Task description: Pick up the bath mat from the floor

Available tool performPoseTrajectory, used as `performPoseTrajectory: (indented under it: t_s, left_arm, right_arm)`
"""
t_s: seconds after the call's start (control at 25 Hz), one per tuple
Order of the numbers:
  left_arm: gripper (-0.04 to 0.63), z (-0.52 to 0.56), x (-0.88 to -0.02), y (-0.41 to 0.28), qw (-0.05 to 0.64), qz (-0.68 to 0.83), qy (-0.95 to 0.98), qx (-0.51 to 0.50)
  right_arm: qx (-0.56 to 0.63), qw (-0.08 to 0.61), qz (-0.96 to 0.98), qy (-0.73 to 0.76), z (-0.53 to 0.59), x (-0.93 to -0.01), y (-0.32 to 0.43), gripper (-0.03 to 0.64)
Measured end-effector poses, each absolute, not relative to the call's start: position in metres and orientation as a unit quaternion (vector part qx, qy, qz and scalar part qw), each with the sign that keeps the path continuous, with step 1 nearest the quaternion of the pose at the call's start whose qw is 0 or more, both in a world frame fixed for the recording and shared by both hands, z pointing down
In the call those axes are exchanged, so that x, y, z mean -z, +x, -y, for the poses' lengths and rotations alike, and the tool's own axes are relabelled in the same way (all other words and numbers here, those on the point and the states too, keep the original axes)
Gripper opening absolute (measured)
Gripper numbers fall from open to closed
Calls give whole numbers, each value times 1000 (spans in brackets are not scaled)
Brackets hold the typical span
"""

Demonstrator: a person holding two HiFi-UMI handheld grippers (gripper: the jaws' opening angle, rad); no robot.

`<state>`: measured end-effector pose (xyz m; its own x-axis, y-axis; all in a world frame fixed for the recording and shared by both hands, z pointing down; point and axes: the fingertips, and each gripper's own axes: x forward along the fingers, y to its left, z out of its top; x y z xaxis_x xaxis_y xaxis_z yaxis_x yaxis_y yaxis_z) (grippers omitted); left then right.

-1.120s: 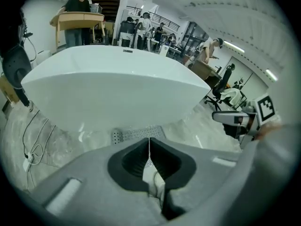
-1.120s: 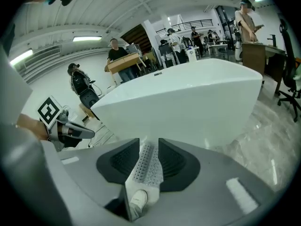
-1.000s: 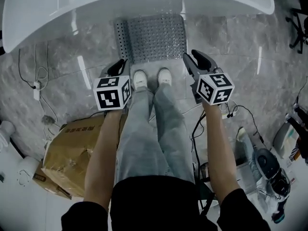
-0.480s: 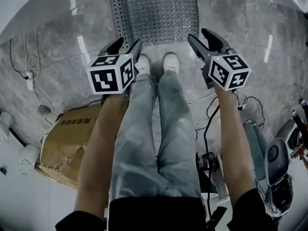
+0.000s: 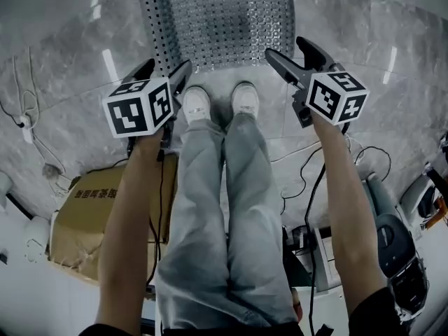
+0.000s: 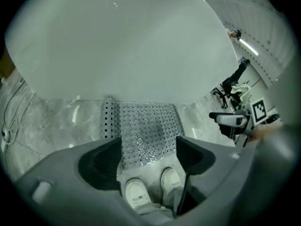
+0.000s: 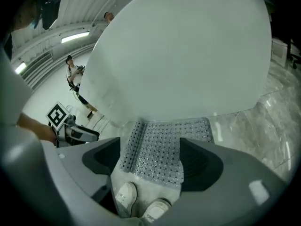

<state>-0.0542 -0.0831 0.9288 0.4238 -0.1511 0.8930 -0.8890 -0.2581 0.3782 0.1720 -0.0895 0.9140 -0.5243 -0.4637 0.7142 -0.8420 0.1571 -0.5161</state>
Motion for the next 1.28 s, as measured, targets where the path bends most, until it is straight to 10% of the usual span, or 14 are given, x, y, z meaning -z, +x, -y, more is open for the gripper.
performPoseTrajectory:
  t_s: [0.68, 1.28]
  left_arm:
    - [468, 84, -1085, -105, 509, 392, 650, -406]
    - [571, 85, -1180, -149, 523, 393, 622, -429]
  right_arm:
    - [-510, 289, 677, 446, 78, -1092, 239, 571]
    - [-500, 383, 659, 412, 78, -1189, 289, 591]
